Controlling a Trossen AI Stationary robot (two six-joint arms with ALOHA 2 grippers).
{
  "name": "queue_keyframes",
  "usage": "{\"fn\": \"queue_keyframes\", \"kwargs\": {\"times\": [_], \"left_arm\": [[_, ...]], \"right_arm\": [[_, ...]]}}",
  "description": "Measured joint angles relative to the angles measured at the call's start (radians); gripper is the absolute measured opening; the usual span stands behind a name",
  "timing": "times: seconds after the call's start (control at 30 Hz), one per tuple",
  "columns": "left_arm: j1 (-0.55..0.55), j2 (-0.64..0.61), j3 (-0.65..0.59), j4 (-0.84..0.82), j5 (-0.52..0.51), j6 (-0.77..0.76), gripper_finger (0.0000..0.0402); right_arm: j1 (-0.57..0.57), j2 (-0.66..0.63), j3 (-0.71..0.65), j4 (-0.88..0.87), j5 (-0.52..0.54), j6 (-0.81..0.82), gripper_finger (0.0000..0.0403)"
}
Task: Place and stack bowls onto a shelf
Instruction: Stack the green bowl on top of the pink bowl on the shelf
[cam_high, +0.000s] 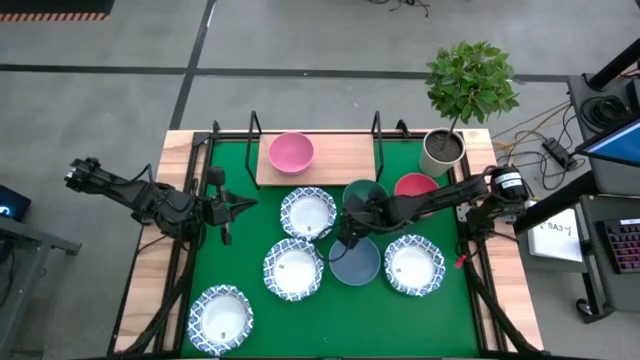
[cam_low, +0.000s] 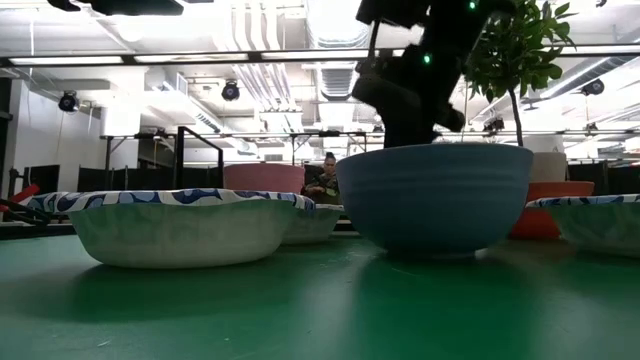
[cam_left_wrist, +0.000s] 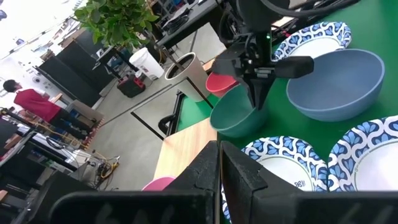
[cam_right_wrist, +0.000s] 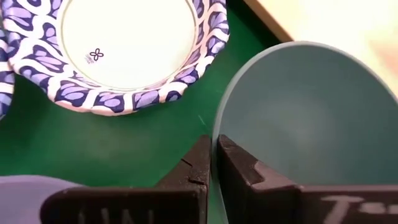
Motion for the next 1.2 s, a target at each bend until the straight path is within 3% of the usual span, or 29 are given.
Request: {"fn": "queue_keyframes", "kwargs": {"times": [0.23, 0.47, 0.9, 1.2], "left_arm": [[0.000, 0.000, 0.000, 0.000, 0.000, 0.000, 0.0000], [0.000, -0.006, 0.000, 0.002, 0.000, 0.008, 0.0000], [0.000, -0.033, 0.000, 0.003, -0.100, -0.004, 0.0000], [0.000, -0.034, 0.000, 0.002, -0.102, -0.003, 0.0000]], "right_arm": [[0.014, -0.013, 0.137, -0.099, 0.002, -0.101, 0.0012], [0.003, -0.015, 0.290, -0.099, 0.039, -0.307, 0.0012], [-0.162, -0.003, 0.326, 0.242, 0.034, -0.737, 0.0012], [-0.250, 0.024, 0.319, 0.443, -0.106, -0.812, 0.0012]]}}
